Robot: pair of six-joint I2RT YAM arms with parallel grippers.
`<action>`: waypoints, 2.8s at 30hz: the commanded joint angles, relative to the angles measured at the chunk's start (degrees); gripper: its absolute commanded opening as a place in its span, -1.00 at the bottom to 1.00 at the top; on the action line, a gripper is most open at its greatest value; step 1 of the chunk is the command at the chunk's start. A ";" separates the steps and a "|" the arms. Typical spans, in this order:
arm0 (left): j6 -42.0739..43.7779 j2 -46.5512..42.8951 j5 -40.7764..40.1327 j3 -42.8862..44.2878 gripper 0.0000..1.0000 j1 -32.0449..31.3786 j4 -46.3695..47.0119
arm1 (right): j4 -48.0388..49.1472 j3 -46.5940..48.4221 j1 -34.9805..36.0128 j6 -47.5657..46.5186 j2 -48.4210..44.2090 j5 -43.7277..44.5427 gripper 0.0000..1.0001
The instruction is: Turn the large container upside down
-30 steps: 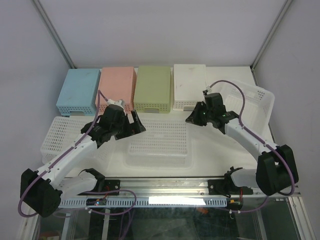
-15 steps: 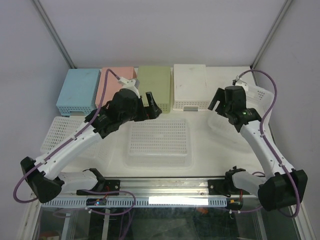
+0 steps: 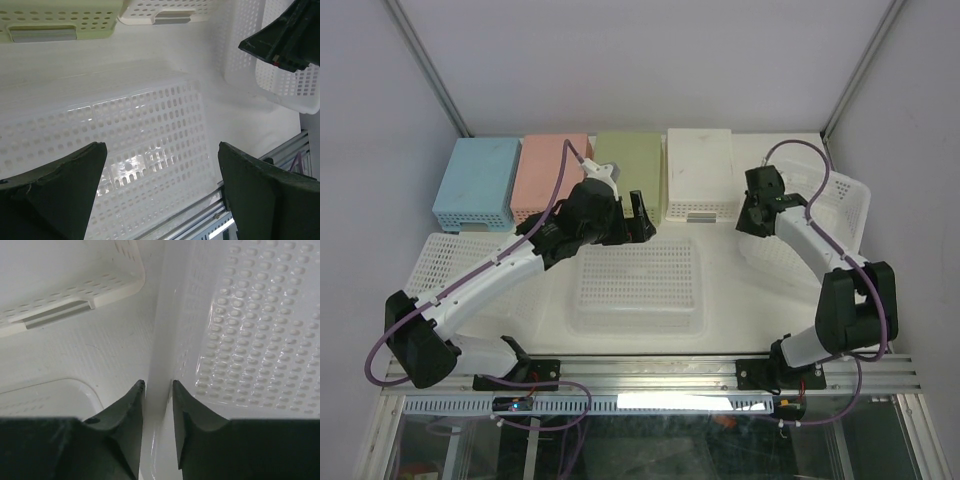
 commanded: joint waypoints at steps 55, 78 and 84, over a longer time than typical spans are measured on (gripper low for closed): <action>3.57 5.64 14.38 1.78 0.98 -0.47 13.20 | 8.79 -7.85 -46.10 7.28 -18.78 -24.54 0.02; 5.34 3.61 5.90 2.30 0.98 -0.51 14.09 | -0.58 10.91 -20.94 -1.50 -29.26 -13.06 0.98; 6.48 0.60 -3.03 2.83 0.98 -0.54 10.72 | -7.28 18.92 -13.04 -4.32 -23.88 -6.92 0.98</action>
